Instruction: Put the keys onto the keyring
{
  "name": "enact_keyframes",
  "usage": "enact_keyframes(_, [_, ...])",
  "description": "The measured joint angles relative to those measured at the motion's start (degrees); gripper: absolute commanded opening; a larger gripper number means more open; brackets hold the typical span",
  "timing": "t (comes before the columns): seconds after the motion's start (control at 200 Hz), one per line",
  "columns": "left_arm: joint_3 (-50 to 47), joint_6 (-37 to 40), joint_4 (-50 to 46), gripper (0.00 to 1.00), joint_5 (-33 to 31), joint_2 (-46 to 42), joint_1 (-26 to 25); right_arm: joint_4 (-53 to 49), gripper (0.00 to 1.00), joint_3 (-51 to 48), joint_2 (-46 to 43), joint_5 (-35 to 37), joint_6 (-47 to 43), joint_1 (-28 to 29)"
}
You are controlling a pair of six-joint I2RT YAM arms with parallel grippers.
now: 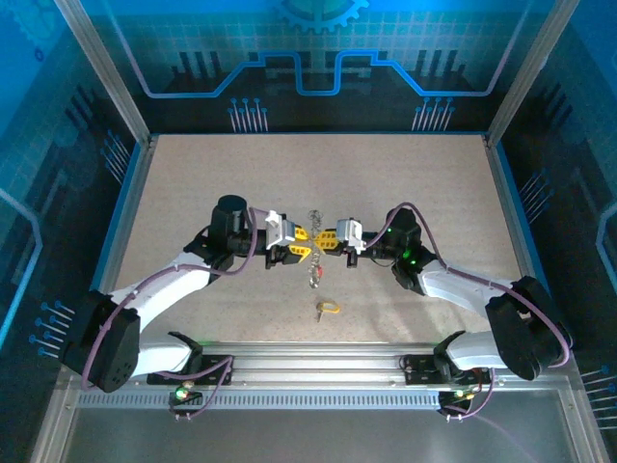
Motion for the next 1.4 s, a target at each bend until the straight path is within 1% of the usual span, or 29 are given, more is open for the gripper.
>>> enact_keyframes(0.125, [-0.09, -2.43, 3.98, 0.30, 0.07, -0.02, 0.00, 0.00, 0.00, -0.11, -0.17, 0.02, 0.00, -0.02])
enact_keyframes(0.165, [-0.17, -2.97, 4.81, 0.23, 0.20, 0.00, 0.00, -0.02, 0.00, -0.24, -0.33, 0.02, 0.00, -0.02])
enact_keyframes(0.185, [-0.20, -3.58, 5.03, 0.19, 0.37, 0.00, 0.00, 0.00, 0.00, -0.33, -0.44, 0.02, 0.00, -0.02])
enact_keyframes(0.19, [-0.17, -3.48, 5.09, 0.16, 0.48, -0.02, 0.00, 0.00, 0.00, -0.37, -0.44, 0.02, 0.00, -0.02])
enact_keyframes(0.255, [-0.24, -4.22, 5.64, 0.06, 1.14, 0.00, 0.02, 0.09, 0.00, -0.55, -0.74, 0.04, 0.00, -0.02])
enact_keyframes(0.285, [-0.24, -4.50, 5.77, 0.03, 1.57, -0.02, 0.15, 0.22, 0.00, -0.68, -0.87, 0.24, 0.02, -0.02])
enact_keyframes(0.345, [-0.24, -4.48, 5.99, 0.02, 2.14, -0.02, 0.33, 0.35, 0.00, -0.79, -1.05, 0.26, 0.02, -0.13])
enact_keyframes(0.435, [-0.24, -3.76, 5.66, 0.02, 2.36, -0.02, 0.37, 0.28, 0.00, -0.79, -1.11, 0.20, 0.02, -0.15])
enact_keyframes(0.48, [-0.17, -2.84, 4.94, 0.04, 2.36, -0.04, 0.35, 0.04, 0.00, -0.81, -1.14, 0.20, 0.00, -0.17])
enact_keyframes(0.505, [0.00, -2.12, 4.09, 0.08, 2.36, -0.11, 0.37, -0.22, 0.00, -0.81, -1.16, 0.20, 0.00, -0.17])
enact_keyframes(0.53, [0.35, -1.29, 2.80, 0.17, 2.36, -0.20, 0.35, -0.42, 0.00, -0.87, -1.18, 0.17, -0.02, -0.15])
enact_keyframes(0.55, [0.63, -0.15, 1.88, 0.21, 2.32, -0.26, 0.35, -0.57, 0.00, -0.92, -1.18, 0.13, -0.04, -0.15])
enact_keyframes(0.615, [1.84, 2.23, -2.08, 0.28, 2.34, -0.46, 0.31, -0.70, 0.00, -1.16, -1.42, 0.09, -0.04, -0.17])
enact_keyframes(0.66, [2.64, 4.04, -4.92, 0.31, 2.34, -0.68, 0.31, -0.83, 0.00, -1.40, -1.79, 0.13, -0.04, -0.28])
enact_keyframes(0.805, [4.83, 8.90, -12.68, 0.32, 2.36, -1.11, 0.31, -0.96, 0.00, -1.55, -2.58, 0.04, -0.04, -0.28])
enact_keyframes(0.93, [5.07, 10.14, -15.45, 0.31, 2.34, -1.11, 0.37, -1.03, 0.00, -1.55, -2.69, 0.02, -0.04, -0.28])
enact_keyframes(1.286, [5.05, 7.17, -10.88, 0.31, 2.36, -1.11, 0.74, -1.90, 0.00, -1.55, -2.78, -0.85, -0.28, -0.28])
enact_keyframes(1.401, [5.05, 6.86, -10.21, 0.24, 2.56, -1.11, 0.74, -1.97, 0.00, -1.55, -2.78, -0.85, -0.28, -0.28])
